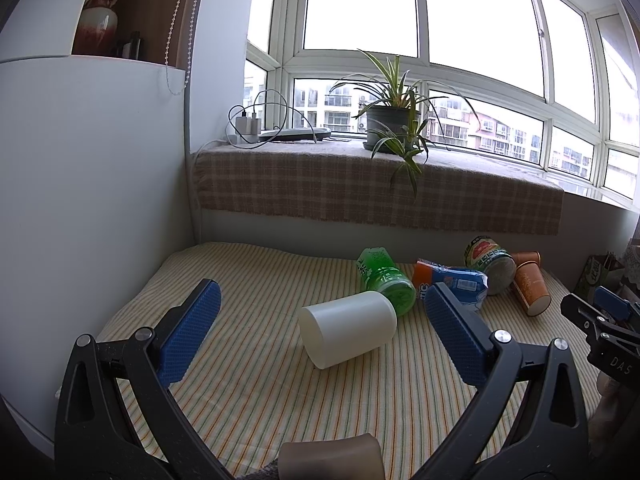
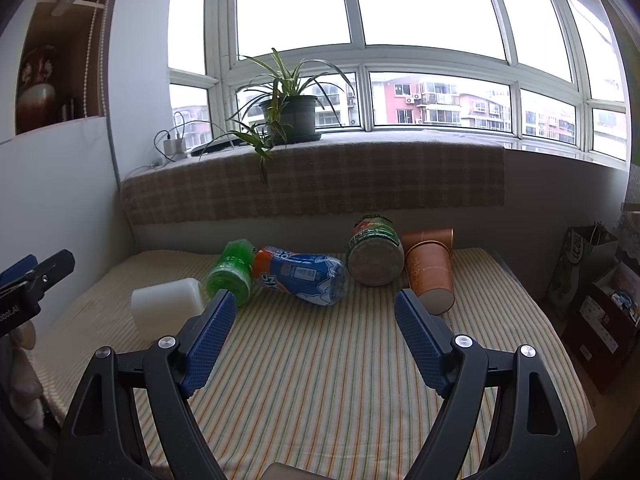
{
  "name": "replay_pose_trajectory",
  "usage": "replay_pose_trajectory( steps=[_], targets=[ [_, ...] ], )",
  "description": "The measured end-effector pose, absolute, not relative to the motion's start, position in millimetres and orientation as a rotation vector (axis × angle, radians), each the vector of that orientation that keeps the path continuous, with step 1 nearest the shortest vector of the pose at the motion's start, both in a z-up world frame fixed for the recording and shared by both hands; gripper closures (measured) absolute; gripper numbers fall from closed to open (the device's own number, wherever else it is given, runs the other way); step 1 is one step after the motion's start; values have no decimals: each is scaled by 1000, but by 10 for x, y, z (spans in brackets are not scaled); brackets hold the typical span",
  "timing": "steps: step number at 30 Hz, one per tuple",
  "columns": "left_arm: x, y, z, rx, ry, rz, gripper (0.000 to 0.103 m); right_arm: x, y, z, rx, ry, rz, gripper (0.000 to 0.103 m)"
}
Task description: Flip cup upright
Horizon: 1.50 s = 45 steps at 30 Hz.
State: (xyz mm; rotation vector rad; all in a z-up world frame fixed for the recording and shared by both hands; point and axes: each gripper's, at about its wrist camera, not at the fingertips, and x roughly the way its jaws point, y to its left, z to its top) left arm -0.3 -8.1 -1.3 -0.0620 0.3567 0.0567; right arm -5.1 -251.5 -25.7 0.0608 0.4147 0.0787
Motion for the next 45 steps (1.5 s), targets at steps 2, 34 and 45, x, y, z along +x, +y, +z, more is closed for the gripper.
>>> replay_pose_trajectory(
  steps=[2, 34, 45],
  targets=[
    [-17, -66, -16, -63, 357, 58, 0, -46, -2498, -257, 57, 415, 83, 22],
    [-17, 301, -166, -84, 400, 103, 0, 323, -1886, -264, -134, 473, 312, 22],
    [-110, 712, -342, -111, 470, 169, 0, 808, -1295, -364, -367, 548, 609, 21]
  ],
)
